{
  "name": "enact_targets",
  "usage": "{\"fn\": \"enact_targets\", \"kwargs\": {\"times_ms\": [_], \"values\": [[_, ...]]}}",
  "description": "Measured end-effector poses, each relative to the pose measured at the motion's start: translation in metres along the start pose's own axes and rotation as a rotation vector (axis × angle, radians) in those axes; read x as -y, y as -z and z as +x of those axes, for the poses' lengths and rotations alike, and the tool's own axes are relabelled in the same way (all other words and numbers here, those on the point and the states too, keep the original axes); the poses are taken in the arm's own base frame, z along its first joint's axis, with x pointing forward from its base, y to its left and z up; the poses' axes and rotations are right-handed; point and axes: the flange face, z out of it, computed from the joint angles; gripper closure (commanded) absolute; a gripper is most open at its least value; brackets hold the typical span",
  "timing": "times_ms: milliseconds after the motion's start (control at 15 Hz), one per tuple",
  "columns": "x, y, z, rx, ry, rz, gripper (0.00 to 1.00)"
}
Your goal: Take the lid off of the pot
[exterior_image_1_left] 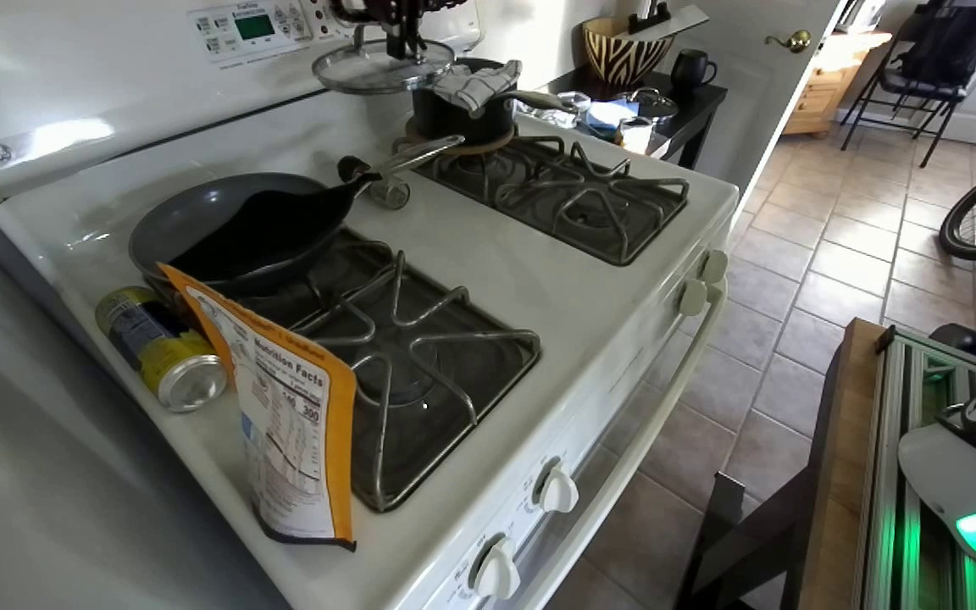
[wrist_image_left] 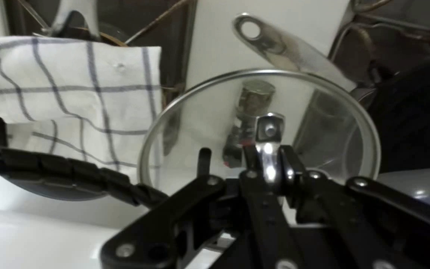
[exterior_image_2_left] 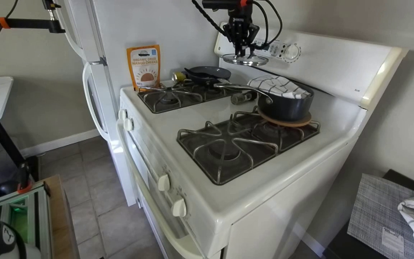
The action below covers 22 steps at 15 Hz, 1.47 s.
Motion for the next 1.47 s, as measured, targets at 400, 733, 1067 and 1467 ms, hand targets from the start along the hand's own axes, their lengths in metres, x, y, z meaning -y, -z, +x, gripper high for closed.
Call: {"fn": "enact_targets", "kwargs": {"times_ms": [400, 733, 1067, 1467], "values": [[0.048, -0.001, 0.002, 0.036, 0.186, 0.033, 0.87], [0.041, -0.003, 0.002, 0.038, 0.176, 0.029, 0.97], [0.074, -0.029, 0.006, 0.062, 0.273, 0.050, 0.97], [0.159, -0.064, 0.012, 0.063, 0.505, 0.065, 0.97]]}}
